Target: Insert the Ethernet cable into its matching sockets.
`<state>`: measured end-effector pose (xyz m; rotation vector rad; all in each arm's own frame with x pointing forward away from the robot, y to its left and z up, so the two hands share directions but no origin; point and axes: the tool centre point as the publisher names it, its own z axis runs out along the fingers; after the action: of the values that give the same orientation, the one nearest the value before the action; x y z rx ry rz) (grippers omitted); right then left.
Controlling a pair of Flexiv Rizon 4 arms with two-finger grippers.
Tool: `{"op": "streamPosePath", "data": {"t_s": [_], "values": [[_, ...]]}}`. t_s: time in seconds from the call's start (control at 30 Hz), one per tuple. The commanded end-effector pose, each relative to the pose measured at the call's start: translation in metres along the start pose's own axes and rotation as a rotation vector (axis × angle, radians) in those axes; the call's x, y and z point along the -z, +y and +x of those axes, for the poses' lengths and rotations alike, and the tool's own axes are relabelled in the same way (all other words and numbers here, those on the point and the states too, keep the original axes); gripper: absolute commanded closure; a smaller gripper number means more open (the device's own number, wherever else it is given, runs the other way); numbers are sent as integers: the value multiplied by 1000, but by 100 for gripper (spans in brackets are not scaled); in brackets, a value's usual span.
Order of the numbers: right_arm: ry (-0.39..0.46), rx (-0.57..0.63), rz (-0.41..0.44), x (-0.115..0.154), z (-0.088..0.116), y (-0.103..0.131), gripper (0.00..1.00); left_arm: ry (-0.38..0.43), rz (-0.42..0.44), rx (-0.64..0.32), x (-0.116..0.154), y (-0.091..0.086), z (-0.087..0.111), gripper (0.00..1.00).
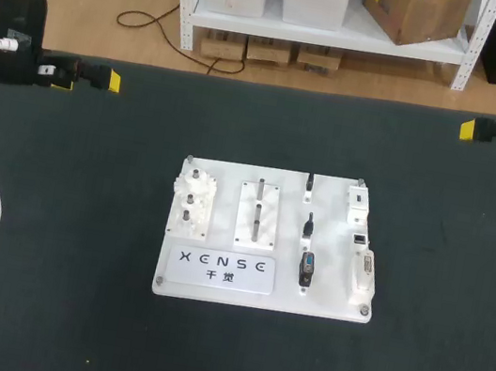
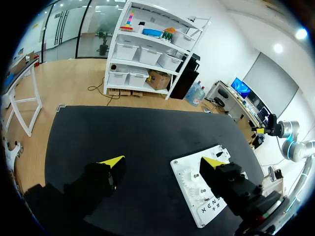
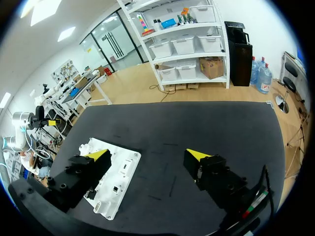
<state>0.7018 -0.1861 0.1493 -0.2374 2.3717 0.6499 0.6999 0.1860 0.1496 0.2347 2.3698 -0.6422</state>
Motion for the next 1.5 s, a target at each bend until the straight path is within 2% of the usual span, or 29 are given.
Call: {"op": "streamPosePath", "data": {"t_s": [0.03,0.43,0.53,0.57,0.63,0.77,0.87,1.0,1.33,1.5], "values": [[0,0,1,0,0,0,0,6,-9,2,0,-2,-1,0],[0,0,1,0,0,0,0,6,-9,2,0,-2,-1,0],[0,0,1,0,0,0,0,44,105,-162,-2,-8,-4,0],[0,0,1,0,0,0,0,49,166,-236,-4,-13,-5,0],[0,0,1,0,0,0,0,82,238,-348,-8,-25,-4,0],[0,0,1,0,0,0,0,100,460,-567,-13,-52,3,0],[0,0,1,0,0,0,0,116,572,-685,-15,-72,14,0],[0,0,1,0,0,0,0,117,663,-787,-18,-91,30,0],[0,0,1,0,0,0,0,57,837,-917,-30,-124,73,0],[0,0,1,0,0,0,0,36,888,-961,-39,-142,84,0]]}}
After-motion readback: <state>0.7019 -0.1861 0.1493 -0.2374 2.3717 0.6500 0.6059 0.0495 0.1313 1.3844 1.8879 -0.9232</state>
